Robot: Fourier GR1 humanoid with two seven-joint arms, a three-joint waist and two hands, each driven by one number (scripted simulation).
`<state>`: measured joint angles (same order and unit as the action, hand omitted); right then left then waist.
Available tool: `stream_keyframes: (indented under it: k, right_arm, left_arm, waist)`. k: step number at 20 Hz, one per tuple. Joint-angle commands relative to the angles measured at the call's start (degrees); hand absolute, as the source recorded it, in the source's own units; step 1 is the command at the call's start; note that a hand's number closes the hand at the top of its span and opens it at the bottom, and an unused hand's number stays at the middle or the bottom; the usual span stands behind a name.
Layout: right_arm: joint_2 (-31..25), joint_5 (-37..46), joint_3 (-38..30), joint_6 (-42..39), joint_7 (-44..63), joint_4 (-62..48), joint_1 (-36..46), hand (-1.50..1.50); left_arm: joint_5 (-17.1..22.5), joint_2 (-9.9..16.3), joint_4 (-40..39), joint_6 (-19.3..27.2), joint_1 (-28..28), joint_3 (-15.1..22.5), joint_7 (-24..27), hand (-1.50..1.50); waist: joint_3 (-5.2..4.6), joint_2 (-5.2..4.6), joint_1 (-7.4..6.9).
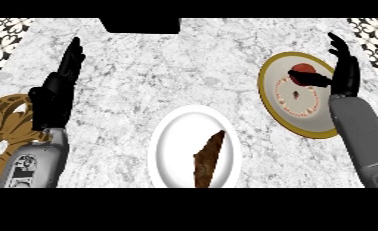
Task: Pick the pear from the plate and place it in the bowl
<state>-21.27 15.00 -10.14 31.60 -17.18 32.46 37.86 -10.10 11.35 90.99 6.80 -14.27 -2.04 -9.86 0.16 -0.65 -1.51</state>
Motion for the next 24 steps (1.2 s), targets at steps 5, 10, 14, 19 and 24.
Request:
stream_keyframes:
  k: [5, 10, 14, 19, 24]
  right_arm:
    - [-4.7, -7.8, -7.2, -8.5, -6.3, -1.3, -0.5, -1.50]
    - [-4.3, -13.6, -9.1, -15.5, -7.8, 9.6, -11.9, -1.50]
    - [-5.4, -19.4, -11.5, -23.9, -10.3, 17.7, -20.2, -1.50]
    - [-5.0, -22.6, -12.1, -30.0, -12.2, 27.1, -32.2, -1.50]
    - [-4.6, -23.8, -12.4, -33.8, -11.5, 36.5, -39.7, -1.50]
  left_arm:
    - [-0.7, 0.9, 1.3, -0.6, -0.1, -1.0, -2.5, 0.00]
    - [-1.0, -0.3, 1.5, 0.5, 2.0, -1.3, -1.7, 0.00]
    - [1.4, 2.3, 1.8, -2.2, 3.2, -4.0, -0.6, 0.00]
    - [2.4, 3.0, 1.2, -3.9, 2.5, -4.9, -0.2, 0.00]
    - [-1.5, -1.6, 0.5, -0.3, 1.9, -1.4, 0.4, 0.00]
  waist:
    - [-0.13, 0.60, 1.34]
    - [-0.23, 1.22, 3.11]
    - [-0.23, 1.18, 3.02]
    - [-0.21, 0.91, 2.51]
    - [-0.17, 0.72, 1.91]
